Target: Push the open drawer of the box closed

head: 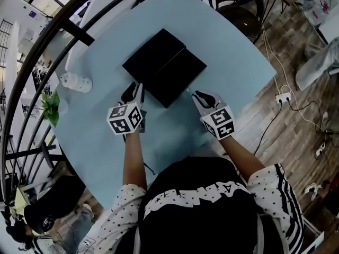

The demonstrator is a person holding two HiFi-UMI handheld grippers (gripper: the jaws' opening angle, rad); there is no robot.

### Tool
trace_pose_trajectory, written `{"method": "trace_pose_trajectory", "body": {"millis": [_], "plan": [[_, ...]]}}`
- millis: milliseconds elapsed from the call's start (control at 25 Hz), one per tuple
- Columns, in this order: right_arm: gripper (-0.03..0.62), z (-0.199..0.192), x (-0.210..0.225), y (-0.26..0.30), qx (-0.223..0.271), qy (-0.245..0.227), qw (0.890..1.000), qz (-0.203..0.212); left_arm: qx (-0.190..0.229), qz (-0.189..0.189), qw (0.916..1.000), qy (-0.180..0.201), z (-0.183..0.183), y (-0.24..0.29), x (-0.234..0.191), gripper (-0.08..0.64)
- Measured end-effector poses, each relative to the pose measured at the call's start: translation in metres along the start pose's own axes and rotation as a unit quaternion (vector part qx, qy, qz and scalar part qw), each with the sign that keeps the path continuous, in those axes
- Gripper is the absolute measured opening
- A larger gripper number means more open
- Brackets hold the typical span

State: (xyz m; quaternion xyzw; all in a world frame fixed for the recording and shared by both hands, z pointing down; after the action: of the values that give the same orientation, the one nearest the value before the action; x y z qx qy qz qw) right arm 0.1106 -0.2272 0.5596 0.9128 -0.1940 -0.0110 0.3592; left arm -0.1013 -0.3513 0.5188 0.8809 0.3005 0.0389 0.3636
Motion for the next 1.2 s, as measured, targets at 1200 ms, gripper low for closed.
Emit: {"method": "trace_pose_trajectory", "body": {"millis": [1200], "plan": [[0.067,-0.002,0.011,0.053,-0.072,-0.010,0.997,-0.015,-0.043,-0.011,0.9970,-0.063,-0.006,0.034,-0.013,0.000]]}}
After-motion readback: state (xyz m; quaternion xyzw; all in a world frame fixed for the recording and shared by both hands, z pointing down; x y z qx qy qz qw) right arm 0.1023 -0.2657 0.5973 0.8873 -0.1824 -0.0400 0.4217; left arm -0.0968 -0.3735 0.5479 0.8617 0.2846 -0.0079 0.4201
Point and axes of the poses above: the fingertips, and each gripper's own axes: y forward along the fingers, x to its right, z out of its top, the point moved 4 cm from there along -y, backward along the fingers, and after that the axes turned 14 degrees about -x, right-handed, at the moved point
